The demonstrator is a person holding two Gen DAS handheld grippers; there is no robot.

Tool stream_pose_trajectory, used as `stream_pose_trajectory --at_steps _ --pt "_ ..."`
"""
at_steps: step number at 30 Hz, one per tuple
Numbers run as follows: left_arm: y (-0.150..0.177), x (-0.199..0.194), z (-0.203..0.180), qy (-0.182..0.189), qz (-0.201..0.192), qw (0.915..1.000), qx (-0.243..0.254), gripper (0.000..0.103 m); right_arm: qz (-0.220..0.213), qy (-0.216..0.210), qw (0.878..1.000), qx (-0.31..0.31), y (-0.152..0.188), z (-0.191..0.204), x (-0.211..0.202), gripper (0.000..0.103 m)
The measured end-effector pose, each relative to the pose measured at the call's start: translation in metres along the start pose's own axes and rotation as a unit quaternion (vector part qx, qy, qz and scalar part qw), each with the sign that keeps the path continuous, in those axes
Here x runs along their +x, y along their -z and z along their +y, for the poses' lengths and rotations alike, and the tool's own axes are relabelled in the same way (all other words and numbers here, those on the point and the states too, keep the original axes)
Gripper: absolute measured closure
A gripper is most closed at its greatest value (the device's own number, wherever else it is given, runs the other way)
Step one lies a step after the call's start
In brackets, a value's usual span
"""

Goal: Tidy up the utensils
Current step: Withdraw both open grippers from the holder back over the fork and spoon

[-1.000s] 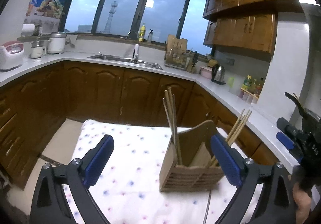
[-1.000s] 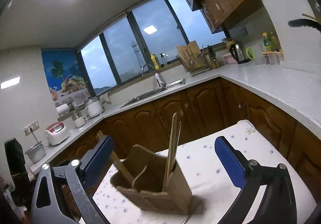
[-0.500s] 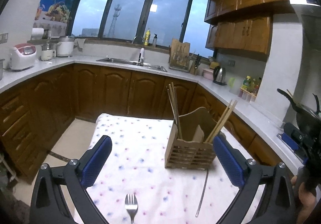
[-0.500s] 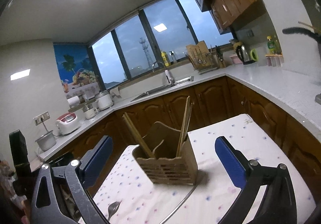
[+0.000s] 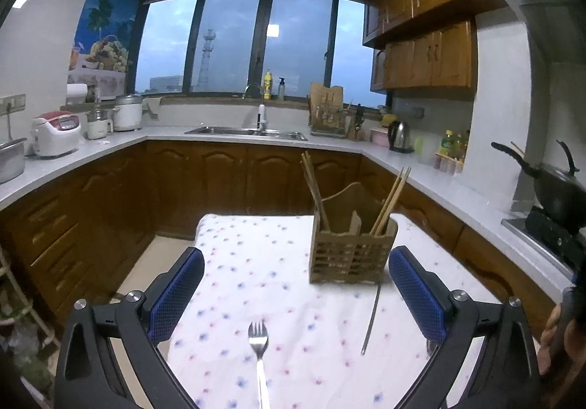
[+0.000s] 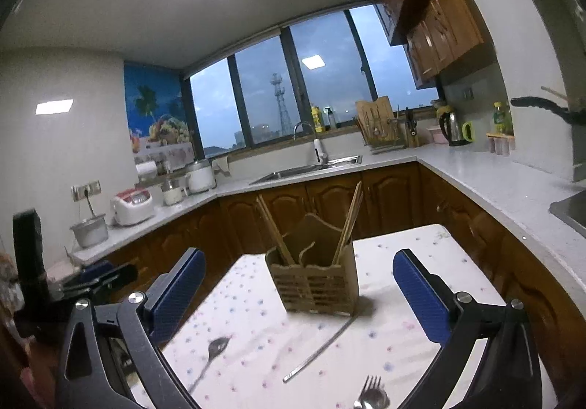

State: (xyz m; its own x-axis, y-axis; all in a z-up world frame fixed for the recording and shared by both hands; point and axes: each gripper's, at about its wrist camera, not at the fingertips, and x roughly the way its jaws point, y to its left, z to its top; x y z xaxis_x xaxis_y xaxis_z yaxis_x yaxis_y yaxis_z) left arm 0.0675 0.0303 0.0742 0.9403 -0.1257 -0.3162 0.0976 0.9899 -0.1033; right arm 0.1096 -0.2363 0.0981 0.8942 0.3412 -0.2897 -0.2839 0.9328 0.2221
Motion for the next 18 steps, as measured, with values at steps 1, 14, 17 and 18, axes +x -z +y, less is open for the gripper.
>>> stream_pose_trajectory --at_steps 1,14,17,18 --pt "0.003 -0.002 0.0 -0.003 0.001 1.0 0.001 0.001 0.001 0.004 1.0 -0.006 0.005 0.003 -0.002 0.0" --pt "0.063 -0.011 -0.004 -0.049 -0.005 0.9987 0.015 0.001 0.018 0.031 0.997 -0.066 0.088 0.022 0.0 0.0" --pt "0.069 -0.012 -0.004 -0.056 -0.005 0.9981 0.024 0.001 0.021 0.03 0.997 -0.071 0.099 0.023 0.0 0.0" --pt "0.071 -0.012 -0.004 -0.056 -0.004 0.9981 0.023 0.001 0.022 0.031 0.997 -0.072 0.102 0.022 0.0 0.0"
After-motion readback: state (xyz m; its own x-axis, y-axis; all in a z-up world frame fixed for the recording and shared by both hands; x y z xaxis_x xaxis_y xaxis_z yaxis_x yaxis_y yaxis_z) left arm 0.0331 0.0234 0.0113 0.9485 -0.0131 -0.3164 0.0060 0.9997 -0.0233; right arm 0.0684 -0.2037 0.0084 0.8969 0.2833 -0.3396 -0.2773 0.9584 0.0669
